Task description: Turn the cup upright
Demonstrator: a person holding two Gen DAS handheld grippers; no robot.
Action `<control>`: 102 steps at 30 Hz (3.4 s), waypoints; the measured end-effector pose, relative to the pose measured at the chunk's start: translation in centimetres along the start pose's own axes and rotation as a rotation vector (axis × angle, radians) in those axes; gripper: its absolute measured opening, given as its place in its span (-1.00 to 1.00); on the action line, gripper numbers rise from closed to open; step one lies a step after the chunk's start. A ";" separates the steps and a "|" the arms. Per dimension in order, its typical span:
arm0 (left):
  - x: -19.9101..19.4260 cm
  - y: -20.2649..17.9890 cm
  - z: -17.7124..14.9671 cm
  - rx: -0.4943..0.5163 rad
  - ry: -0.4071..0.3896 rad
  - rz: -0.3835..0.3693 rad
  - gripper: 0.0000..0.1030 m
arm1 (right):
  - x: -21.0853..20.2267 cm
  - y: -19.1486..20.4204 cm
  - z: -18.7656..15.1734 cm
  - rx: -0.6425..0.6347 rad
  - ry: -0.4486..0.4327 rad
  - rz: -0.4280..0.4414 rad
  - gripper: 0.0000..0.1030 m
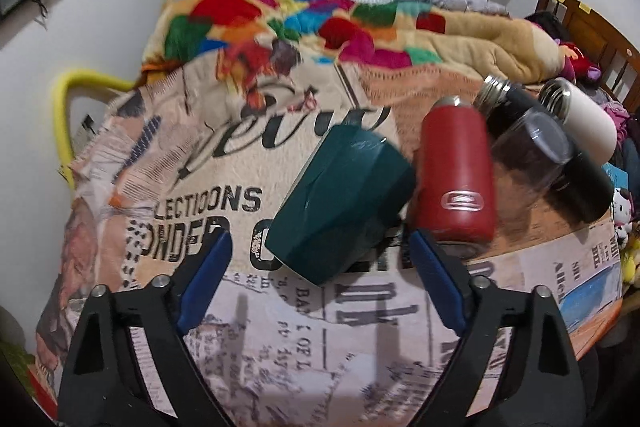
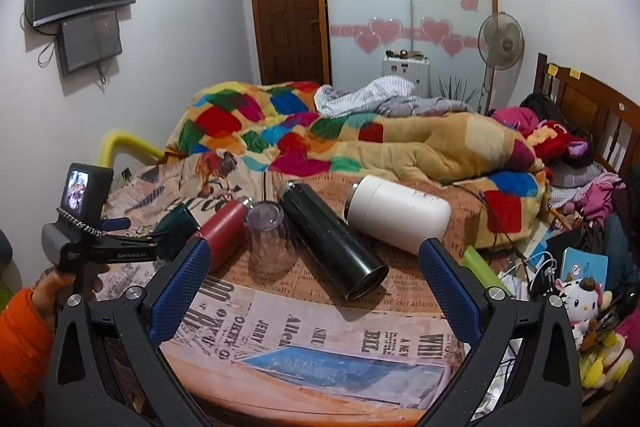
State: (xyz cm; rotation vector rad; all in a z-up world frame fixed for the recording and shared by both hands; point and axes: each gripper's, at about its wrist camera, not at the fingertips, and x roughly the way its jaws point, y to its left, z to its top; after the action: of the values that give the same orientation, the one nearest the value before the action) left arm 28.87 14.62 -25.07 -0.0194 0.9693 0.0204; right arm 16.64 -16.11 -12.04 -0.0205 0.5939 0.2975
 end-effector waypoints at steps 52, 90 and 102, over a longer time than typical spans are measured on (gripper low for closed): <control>-3.5 1.5 -0.3 -0.012 -0.112 -0.053 0.03 | 0.9 2.1 -0.8 -0.069 0.049 -0.001 1.00; 7.6 1.3 4.8 0.034 0.018 0.027 0.44 | 5.8 0.1 -1.7 -0.048 0.141 -0.029 1.00; 0.6 1.6 -1.9 -0.011 0.035 -0.041 0.42 | 3.7 1.5 -1.4 -0.062 0.108 0.000 1.00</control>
State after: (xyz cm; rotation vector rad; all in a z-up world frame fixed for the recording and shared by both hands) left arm 27.57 16.19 -26.68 -0.0503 1.0031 -0.0127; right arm 18.35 -13.82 -15.19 -0.0967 0.6917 0.3157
